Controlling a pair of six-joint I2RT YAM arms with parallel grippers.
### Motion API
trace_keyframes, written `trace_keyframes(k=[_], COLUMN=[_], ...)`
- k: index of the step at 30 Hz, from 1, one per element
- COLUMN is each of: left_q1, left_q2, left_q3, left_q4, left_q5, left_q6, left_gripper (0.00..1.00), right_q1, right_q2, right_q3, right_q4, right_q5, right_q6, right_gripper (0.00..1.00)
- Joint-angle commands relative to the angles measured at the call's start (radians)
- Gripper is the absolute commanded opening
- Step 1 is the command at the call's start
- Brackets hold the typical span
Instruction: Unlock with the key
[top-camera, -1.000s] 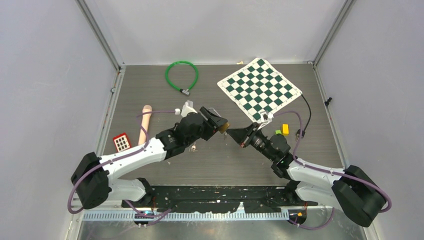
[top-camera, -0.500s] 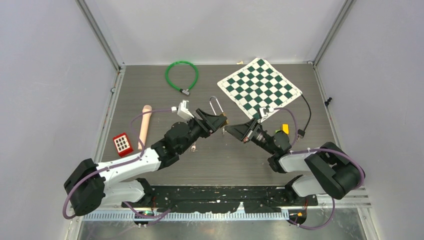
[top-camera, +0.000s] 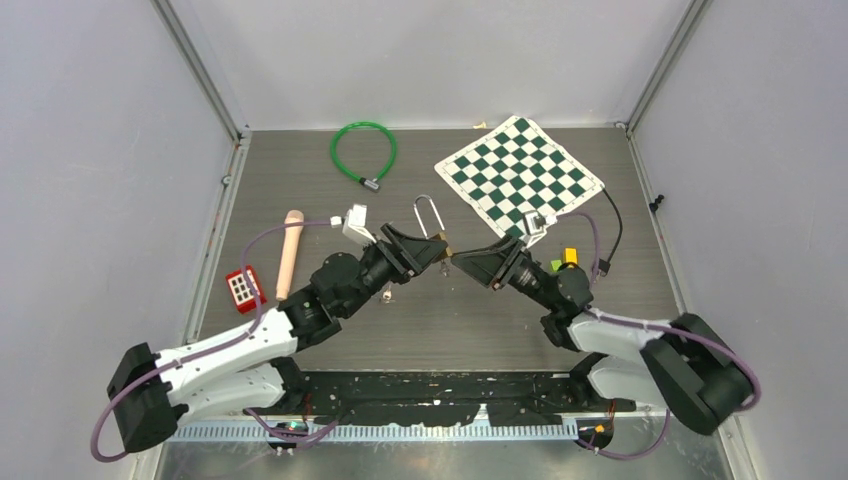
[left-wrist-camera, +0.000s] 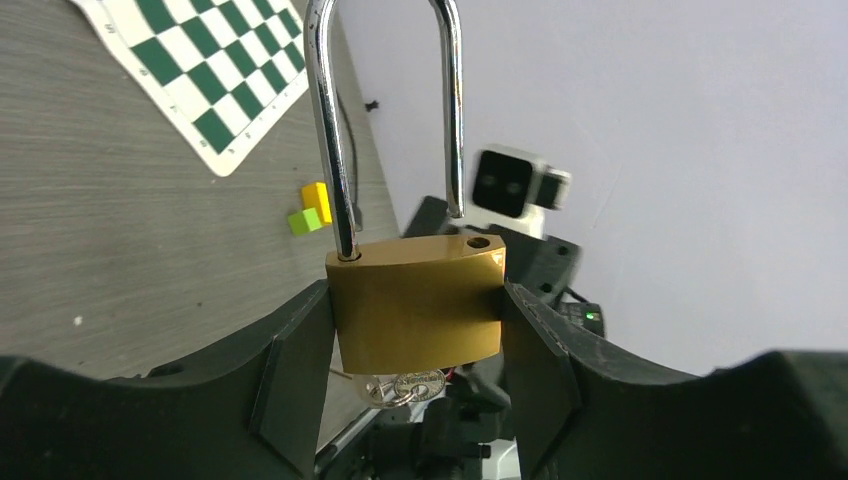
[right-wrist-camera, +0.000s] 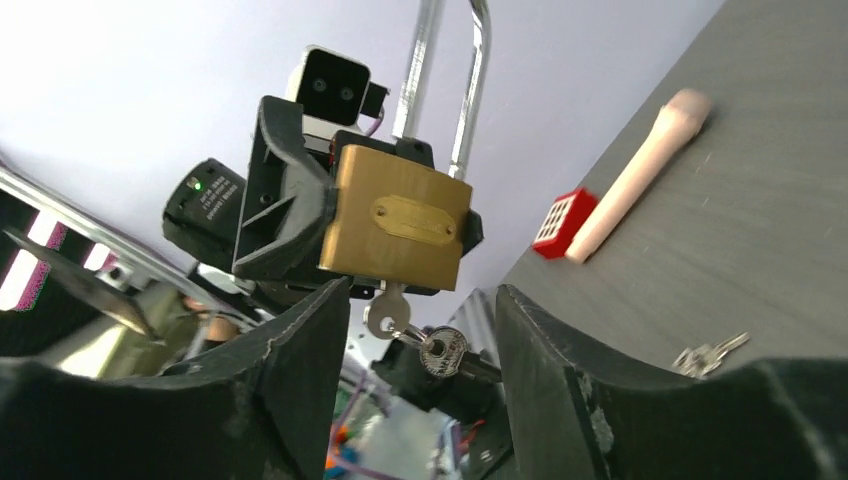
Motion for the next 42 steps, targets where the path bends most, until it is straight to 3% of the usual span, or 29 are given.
trace_keyframes(k=[1, 5, 10, 20, 29, 33, 35, 37, 38, 39, 42], left_q1=[-0.012, -0.011, -0.013, -0.023, -0.045, -0.048, -0.048, -0.049, -0.048, -0.049, -0.049], left_q2=[-0.068, -0.061, -0.04, -0.016, 0.006, 0.011, 0.012, 0.007, 0.003, -0.002, -0.037], left_q3=[0.118, 0.161, 0.198, 0.203, 0.192, 0.182, 0.18, 0.173, 0.166, 0.159, 0.133], left_q4=[-0.236, -0.324, -0.366, -0.308, -0.261, -0.241, -0.238, -0.236, -0.234, -0.229, -0.242], left_q5=[-0.092, -0.116, -0.115, -0.092, -0.082, -0.074, -0.071, -0.075, -0.079, -0.085, -0.126], left_q6=[0.012, 0.001, -0.003, -0.021, -0.027, -0.028, -0.025, -0.019, -0.016, -0.007, 0.024], left_gripper=[0.0, 0.0, 0.0, 0.0, 0.0, 0.0, 0.01, 0.07, 0.15, 0.26, 0.61], right_q1=[0.039, 0.121, 0.214, 0.356, 0.366, 0.368, 0.367, 0.367, 0.367, 0.367, 0.365], right_q2=[-0.216, -0.38, -0.437, -0.302, -0.216, -0.199, -0.198, -0.202, -0.203, -0.209, -0.235], right_q3=[-0.009, 0.036, 0.09, 0.145, 0.182, 0.187, 0.181, 0.173, 0.169, 0.162, 0.145], right_q4=[-0.237, -0.508, -0.638, -0.618, -0.541, -0.525, -0.521, -0.519, -0.52, -0.522, -0.54], right_q5=[0.107, 0.226, 0.356, 0.551, 0.604, 0.621, 0.63, 0.64, 0.644, 0.649, 0.664], right_q6=[-0.348, -0.599, -0.757, -0.777, -0.747, -0.736, -0.727, -0.718, -0.711, -0.706, -0.679], right_gripper=[0.65, 0.69, 0.72, 0.73, 0.71, 0.63, 0.53, 0.33, 0.28, 0.19, 0.08])
